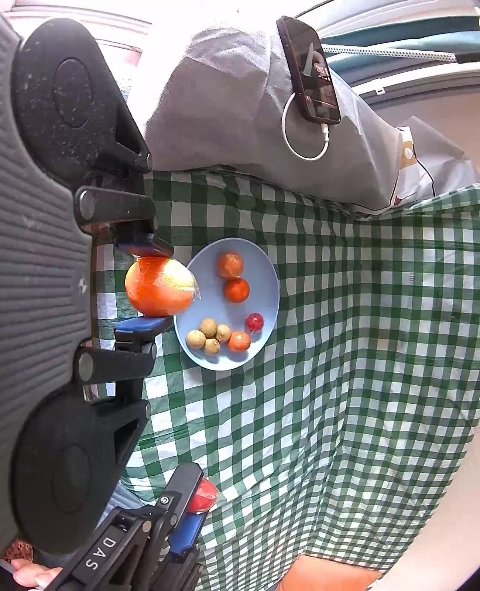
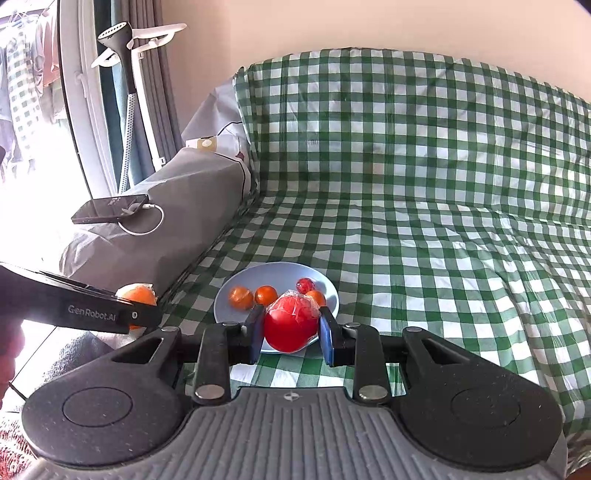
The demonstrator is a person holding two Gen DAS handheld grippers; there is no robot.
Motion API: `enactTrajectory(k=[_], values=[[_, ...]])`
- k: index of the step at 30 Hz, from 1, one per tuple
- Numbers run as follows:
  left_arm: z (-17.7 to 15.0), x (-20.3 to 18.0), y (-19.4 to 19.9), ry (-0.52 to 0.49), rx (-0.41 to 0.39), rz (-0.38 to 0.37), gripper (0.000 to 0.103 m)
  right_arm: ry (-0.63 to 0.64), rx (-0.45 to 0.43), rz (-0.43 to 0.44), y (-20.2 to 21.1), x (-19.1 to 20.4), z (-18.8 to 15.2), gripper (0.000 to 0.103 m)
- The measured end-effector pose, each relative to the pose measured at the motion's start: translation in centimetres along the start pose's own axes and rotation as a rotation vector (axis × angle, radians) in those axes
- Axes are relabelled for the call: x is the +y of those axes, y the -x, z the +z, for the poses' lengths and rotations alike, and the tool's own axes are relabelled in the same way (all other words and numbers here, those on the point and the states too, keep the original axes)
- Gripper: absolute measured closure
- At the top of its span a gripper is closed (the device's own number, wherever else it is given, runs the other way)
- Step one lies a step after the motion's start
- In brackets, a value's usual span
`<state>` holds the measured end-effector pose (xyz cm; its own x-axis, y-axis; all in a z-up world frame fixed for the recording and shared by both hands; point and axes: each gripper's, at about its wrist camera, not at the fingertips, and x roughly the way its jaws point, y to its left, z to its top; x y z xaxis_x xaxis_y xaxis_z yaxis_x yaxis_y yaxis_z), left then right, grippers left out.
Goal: Organize fruits
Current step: 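Carry both netted fruits over the blue plate and open both tools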
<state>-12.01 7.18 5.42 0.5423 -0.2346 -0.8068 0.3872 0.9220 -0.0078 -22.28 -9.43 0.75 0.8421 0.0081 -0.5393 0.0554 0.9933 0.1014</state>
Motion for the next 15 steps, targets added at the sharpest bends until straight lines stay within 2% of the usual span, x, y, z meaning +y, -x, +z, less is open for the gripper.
enactTrajectory(k=[15], values=[[0.7, 1.3, -1.3, 0.046, 0.02, 0.011, 0.066, 0.006, 0.014, -0.004, -1.0, -0.1, 0.1, 0.071]])
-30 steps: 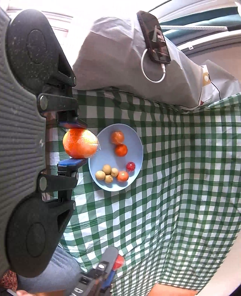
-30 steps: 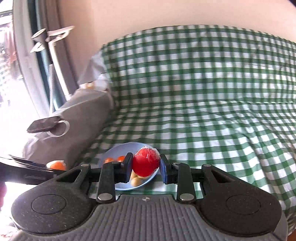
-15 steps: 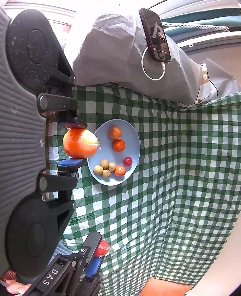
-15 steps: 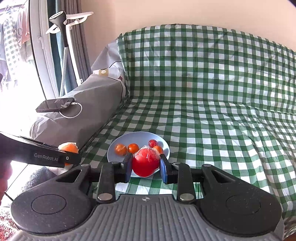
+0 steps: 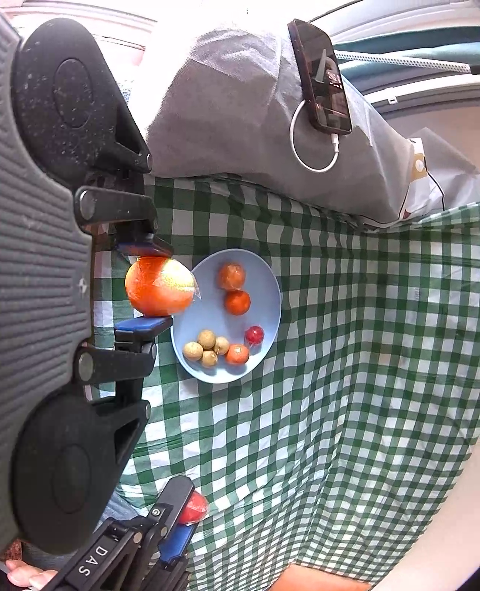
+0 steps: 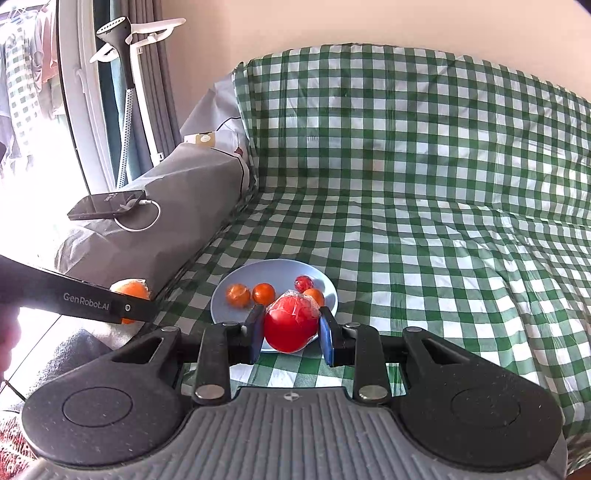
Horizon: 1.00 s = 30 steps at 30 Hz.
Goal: Organize fruits
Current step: 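Carry both netted fruits over the blue plate and open both tools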
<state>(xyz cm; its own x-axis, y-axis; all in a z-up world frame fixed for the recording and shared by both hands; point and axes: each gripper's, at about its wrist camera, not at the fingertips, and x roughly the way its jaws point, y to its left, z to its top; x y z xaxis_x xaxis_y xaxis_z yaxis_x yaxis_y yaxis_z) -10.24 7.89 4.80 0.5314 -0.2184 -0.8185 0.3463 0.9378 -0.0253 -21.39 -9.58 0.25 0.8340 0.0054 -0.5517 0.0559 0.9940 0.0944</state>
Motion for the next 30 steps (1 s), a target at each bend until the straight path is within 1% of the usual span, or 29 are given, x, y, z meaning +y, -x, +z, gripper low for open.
enactTrajectory(k=[4, 10, 15, 22, 30], values=[[0.6, 0.4, -1.0, 0.009, 0.009, -0.001, 0.066, 0.008, 0.016, -0.001, -1.1, 0.0, 0.0, 0.071], [2.2, 0.6, -3.4, 0.021, 0.023, -0.013, 0.066, 0.006, 0.072, 0.01, -4.0, 0.1, 0.2, 0.071], [3.7, 0.5, -6.2, 0.027, 0.061, -0.019, 0.066, 0.024, 0.102, 0.022, -6.9, 0.3, 0.7, 0.071], [5.5, 0.0, -10.2, 0.002, 0.112, -0.017, 0.066, 0.061, 0.133, 0.025, -11.5, 0.2, 1.4, 0.071], [7.5, -0.1, -15.1, -0.007, 0.147, -0.005, 0.066, 0.051, 0.196, 0.024, -16.9, -0.6, 1.4, 0.071]])
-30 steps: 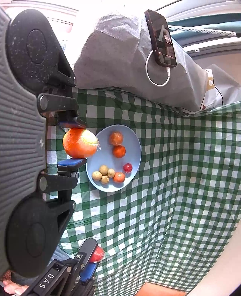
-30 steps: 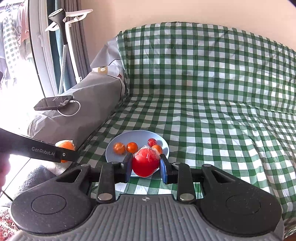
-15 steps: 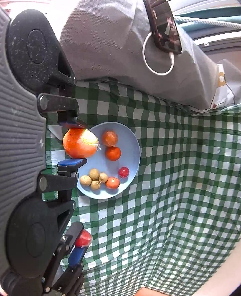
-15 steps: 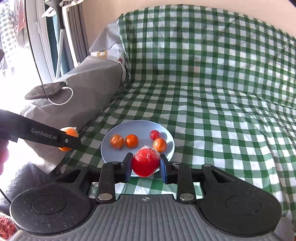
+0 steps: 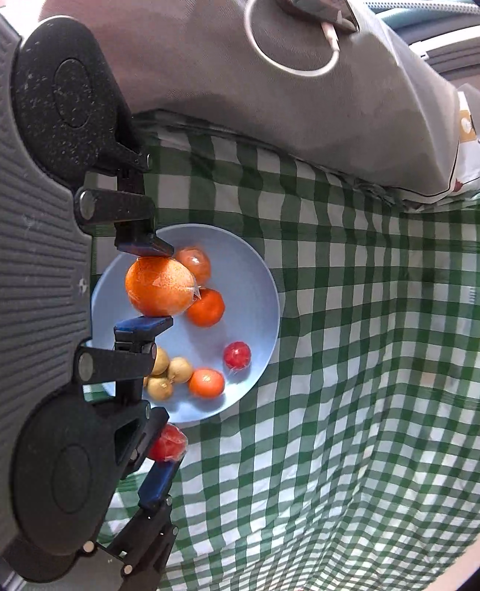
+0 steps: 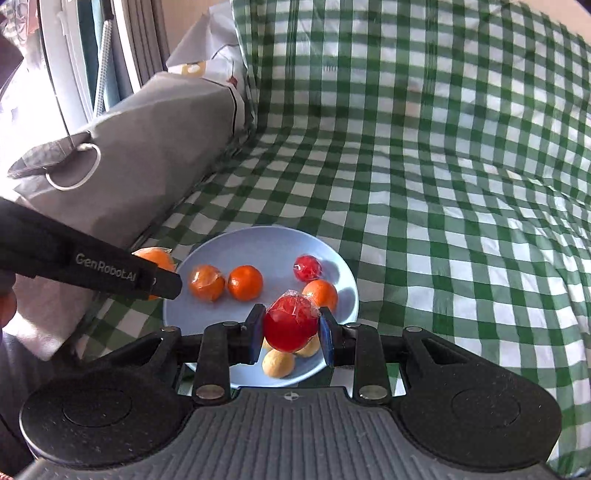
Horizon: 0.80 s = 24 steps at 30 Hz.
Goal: Organize fruits
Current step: 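Carry both netted fruits over the blue plate and open both tools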
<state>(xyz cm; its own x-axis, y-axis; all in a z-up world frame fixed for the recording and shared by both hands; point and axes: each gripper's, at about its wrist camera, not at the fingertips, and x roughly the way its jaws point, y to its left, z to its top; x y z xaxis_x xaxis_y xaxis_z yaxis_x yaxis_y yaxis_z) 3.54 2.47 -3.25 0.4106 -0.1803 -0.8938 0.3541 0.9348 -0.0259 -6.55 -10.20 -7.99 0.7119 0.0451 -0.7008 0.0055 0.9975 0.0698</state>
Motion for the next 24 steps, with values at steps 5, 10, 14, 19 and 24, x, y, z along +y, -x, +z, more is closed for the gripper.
enactTrajectory(k=[5, 10, 14, 19, 24], values=[[1.4, -0.5, -2.4, -0.015, 0.003, 0.012, 0.066, 0.024, 0.025, -0.004, -3.2, -0.3, 0.5, 0.071], [2.3, -0.8, -4.5, -0.024, 0.02, 0.016, 0.066, 0.083, 0.041, -0.018, -5.6, 0.0, 1.0, 0.072], [2.6, -1.3, -4.6, -0.052, 0.008, 0.011, 0.022, 0.111, 0.042, -0.014, -6.5, 0.1, 1.1, 0.071], [2.2, -1.0, -2.1, -0.032, -0.054, 0.045, 0.0, 0.125, 0.054, -0.036, -5.4, 0.2, 1.4, 0.021], [0.3, -1.1, 0.6, -0.057, -0.022, 0.11, 0.0, 0.1, 0.065, -0.054, -1.3, 0.3, 0.2, 0.007]])
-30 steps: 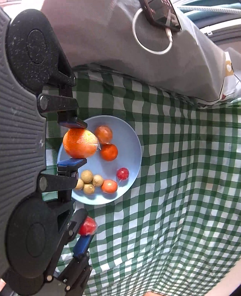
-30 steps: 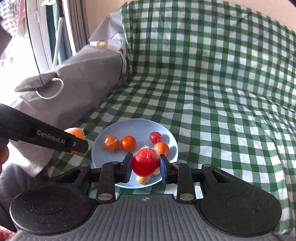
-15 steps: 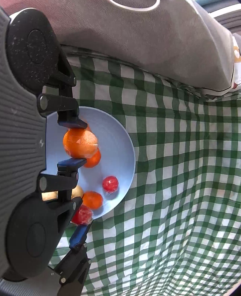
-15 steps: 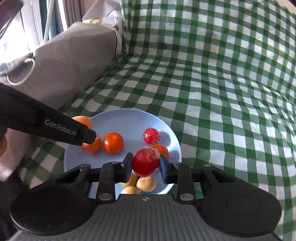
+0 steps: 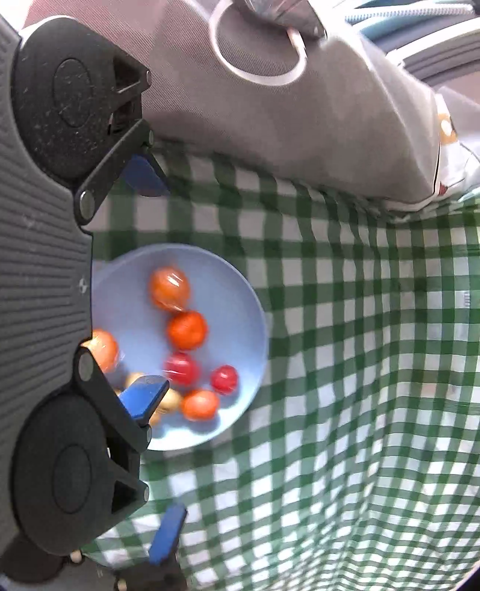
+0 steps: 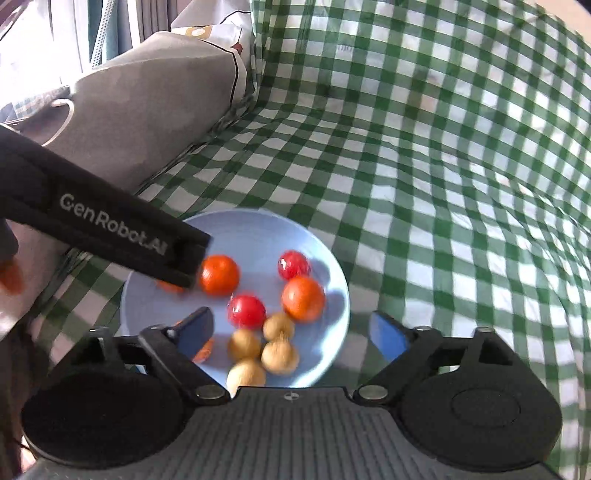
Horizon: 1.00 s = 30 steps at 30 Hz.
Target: Organize fruits
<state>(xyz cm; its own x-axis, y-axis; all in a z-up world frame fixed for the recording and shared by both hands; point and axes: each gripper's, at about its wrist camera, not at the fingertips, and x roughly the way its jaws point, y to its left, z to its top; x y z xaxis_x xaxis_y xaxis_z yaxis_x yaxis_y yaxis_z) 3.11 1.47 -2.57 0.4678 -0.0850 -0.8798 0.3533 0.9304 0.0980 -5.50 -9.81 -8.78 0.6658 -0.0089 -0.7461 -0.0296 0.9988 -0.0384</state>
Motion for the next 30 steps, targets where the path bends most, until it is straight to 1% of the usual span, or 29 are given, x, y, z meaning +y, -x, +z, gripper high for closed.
enactTrajectory(k=[3, 6, 9, 16, 21, 30], values=[[-1.7, 0.4, 2.2, -0.005, -0.012, 0.029, 0.0, -0.029, 0.007, -0.004, 2.4, 0.3, -1.2, 0.004], [-3.3, 0.9, 4.2, 0.008, -0.02, 0.038, 0.0, -0.07, 0.006, -0.009, 4.8, 0.7, -2.4, 0.003], [-4.5, 0.9, 5.5, 0.014, -0.033, 0.048, 0.0, -0.089, -0.013, -0.021, 6.7, 1.3, -3.3, 0.001], [-6.7, 1.0, 7.9, 0.029, -0.042, 0.053, 0.0, -0.085, -0.073, -0.054, 9.3, 1.8, -3.6, 0.001], [-7.3, 0.8, 9.0, 0.028, -0.062, 0.054, 0.0, -0.101, -0.1, -0.063, 10.5, 1.6, -3.6, 0.001], [-7.5, 0.2, 10.2, 0.01, -0.083, 0.053, 0.0, -0.103, -0.118, -0.071, 11.9, 1.8, -4.3, 0.001]])
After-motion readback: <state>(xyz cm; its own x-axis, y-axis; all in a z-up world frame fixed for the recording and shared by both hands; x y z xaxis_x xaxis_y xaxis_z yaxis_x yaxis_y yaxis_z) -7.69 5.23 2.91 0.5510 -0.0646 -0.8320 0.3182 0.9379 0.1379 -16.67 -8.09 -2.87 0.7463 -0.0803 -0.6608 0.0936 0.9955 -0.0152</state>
